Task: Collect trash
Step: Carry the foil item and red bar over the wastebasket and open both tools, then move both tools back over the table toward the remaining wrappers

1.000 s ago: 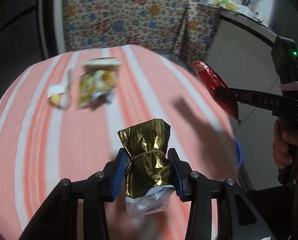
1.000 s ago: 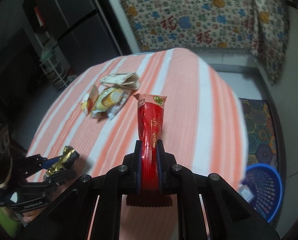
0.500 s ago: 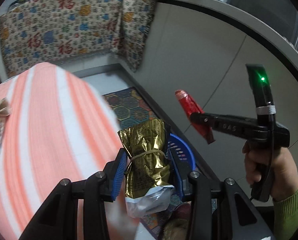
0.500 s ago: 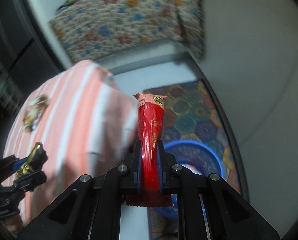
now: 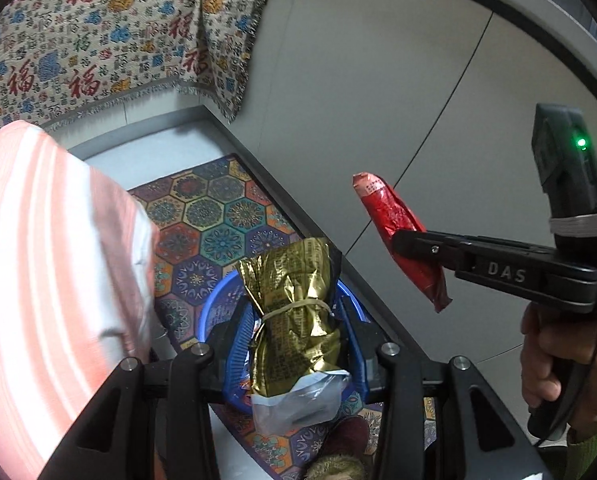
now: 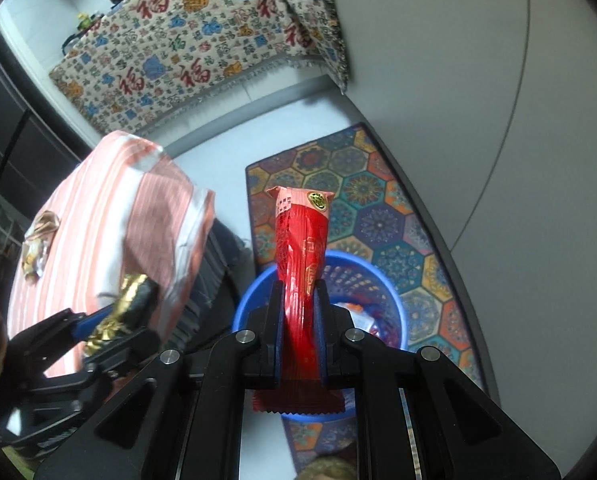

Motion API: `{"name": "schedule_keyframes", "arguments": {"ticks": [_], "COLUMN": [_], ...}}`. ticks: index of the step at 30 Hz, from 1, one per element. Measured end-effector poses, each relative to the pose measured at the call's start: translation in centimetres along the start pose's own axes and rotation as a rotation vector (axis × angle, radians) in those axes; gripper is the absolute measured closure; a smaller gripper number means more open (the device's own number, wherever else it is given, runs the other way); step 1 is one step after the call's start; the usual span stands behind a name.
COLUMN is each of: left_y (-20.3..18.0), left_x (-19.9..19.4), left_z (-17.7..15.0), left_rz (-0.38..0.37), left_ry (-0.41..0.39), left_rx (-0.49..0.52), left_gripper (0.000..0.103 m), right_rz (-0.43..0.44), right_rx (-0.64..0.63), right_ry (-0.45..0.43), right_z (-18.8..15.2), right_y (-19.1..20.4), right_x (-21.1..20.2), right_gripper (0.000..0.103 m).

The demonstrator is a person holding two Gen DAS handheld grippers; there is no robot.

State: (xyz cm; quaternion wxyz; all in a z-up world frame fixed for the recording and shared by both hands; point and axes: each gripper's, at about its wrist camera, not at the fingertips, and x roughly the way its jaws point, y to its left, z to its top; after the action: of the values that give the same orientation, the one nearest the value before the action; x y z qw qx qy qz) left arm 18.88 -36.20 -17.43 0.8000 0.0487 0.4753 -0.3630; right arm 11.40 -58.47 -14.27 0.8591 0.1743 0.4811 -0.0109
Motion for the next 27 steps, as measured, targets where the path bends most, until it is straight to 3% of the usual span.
{"name": "schedule_keyframes", "arguments": {"ticks": [4,7,9,10,11,14,16,22,25,27], "left_y": [-0.4,-0.7,-0.8,-0.7,-0.7,-0.7,-0.6,0.3,1.2,2.6], "left_x": [1.2,2.2,3.1,3.5,3.6,3.7,2.8,-2.8,-6.0,-8.2], "left_z": [0.1,0.2,0.4,0.4,0.5,0.6,0.6,-0.5,-1.9,-3.5], "left_rz": [-0.002,-0.004,-0.002,0.005,0.010,0.027,0.027,0.053,0.092,0.139], "left_ry": [0.009,0.019,0.029,0.029,0.032,0.032,0.019,-0.045,-0.080,-0.090], "left_rx": [0.018,0.034,0.050,0.057,0.063,0.065,0.064,0.080,0.096,0.092], "left_gripper": [0.060,0.052,0.042,0.041,0.041,0.041,0.041,0.041,0.037,0.036], "right_rz": [0.006,0.011,0.002,0.005,0.008,0.007,0.000,-0.055,-0.116,-0.156], "right_rx": [0.013,0.017,0.021,0.028,0.035,0.045,0.048,0.017,-0.027,-0.066], "right_ry": [-0.002,-0.008,-0.016,-0.020,-0.024,-0.041,-0.058,-0.110,-0.144,-0.164], "right_z": [0.0,0.1,0.1,0.2,0.2,0.2,0.2,0.6,1.0,1.1], "right_y": [-0.5,-0.4,-0.2,-0.3,-0.4,-0.6,-0.7,0.4,2.0,3.5], "right_x": [0.0,0.1,0.2,0.2,0.1,-0.3,-0.7,-1.7,-2.0,-2.1], "right_gripper": [0.091,0.089,0.082,0.074,0.059,0.053,0.052,0.033,0.019,0.015]}}
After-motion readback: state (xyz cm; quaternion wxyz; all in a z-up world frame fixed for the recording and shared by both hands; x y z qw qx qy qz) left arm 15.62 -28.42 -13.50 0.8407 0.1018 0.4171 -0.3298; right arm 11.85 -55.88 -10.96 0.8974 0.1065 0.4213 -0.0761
